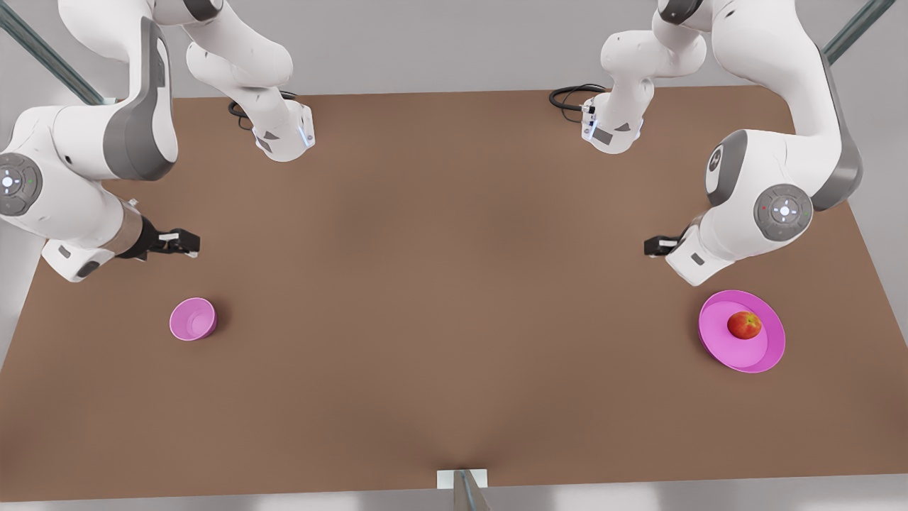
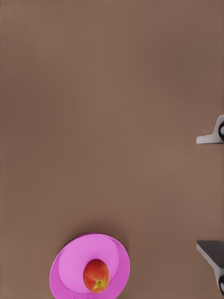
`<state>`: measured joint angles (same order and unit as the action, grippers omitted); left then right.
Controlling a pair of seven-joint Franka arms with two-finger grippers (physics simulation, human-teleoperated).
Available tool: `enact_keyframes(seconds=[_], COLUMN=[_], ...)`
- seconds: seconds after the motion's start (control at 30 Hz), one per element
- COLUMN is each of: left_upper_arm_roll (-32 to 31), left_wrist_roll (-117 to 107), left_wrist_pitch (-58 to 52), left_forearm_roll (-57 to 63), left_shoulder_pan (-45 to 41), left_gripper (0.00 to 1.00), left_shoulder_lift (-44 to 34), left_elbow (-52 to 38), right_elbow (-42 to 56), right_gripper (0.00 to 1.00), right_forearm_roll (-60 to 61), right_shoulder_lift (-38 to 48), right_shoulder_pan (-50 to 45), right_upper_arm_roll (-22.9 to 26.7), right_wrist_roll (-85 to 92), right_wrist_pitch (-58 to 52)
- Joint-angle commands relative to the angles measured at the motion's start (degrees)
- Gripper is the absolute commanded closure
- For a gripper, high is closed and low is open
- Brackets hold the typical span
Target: Use the left arm to pick up the apple from the plate, transfer it to the gripper of the right arm, and then use the right arm to place it into the bowl
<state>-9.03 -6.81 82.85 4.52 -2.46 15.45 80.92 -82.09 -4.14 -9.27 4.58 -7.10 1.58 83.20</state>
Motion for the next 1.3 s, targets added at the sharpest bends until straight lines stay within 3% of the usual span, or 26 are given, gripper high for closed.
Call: enact_keyframes(seconds=[0.0,0.07,0.17,0.27,0.33,0.6,0.7,1.27], left_upper_arm_roll=[-0.02,0.68,4.81,6.13,6.48,6.75,8.15,9.12], left_wrist_roll=[-2.33,-2.5,4.07,7.78,10.94,27.73,27.73,27.11], left_wrist_pitch=[2.84,2.75,6.08,18.83,24.37,28.41,38.96,42.39], left_forearm_roll=[0.22,0.92,2.07,4.79,4.36,-0.39,-0.3,-0.22], left_shoulder_pan=[0.0,0.18,5.53,9.41,12.13,19.34,19.78,21.36], left_gripper=[0.0,0.0,0.0,0.0,0.0,0.0,0.0,0.0], left_shoulder_lift=[-0.07,3.51,22.85,28.49,29.37,29.64,27.79,29.9], left_elbow=[0.03,-2.5,-19.21,-17.82,-14.21,-8.68,-0.06,3.28], right_elbow=[-0.43,0.0,0.0,0.44,0.18,0.09,0.27,0.0], right_gripper=[0.0,0.0,0.0,0.0,0.0,0.0,0.0,0.0], right_forearm_roll=[-0.35,-1.66,-1.93,-1.93,-1.93,-2.54,-3.16,-3.51], right_shoulder_lift=[0.04,-0.13,-0.4,-0.49,-0.57,-1.19,-1.45,-2.16], right_shoulder_pan=[0.08,-0.27,-0.01,-0.01,-0.18,-0.01,0.08,0.61], right_upper_arm_roll=[-0.02,-0.11,-0.11,-0.02,-0.11,-0.02,-0.02,0.07], right_wrist_roll=[0.97,0.09,0.09,0.09,0.09,0.09,0.09,0.09], right_wrist_pitch=[2.32,3.02,2.94,3.29,3.37,4.25,4.87,5.4])
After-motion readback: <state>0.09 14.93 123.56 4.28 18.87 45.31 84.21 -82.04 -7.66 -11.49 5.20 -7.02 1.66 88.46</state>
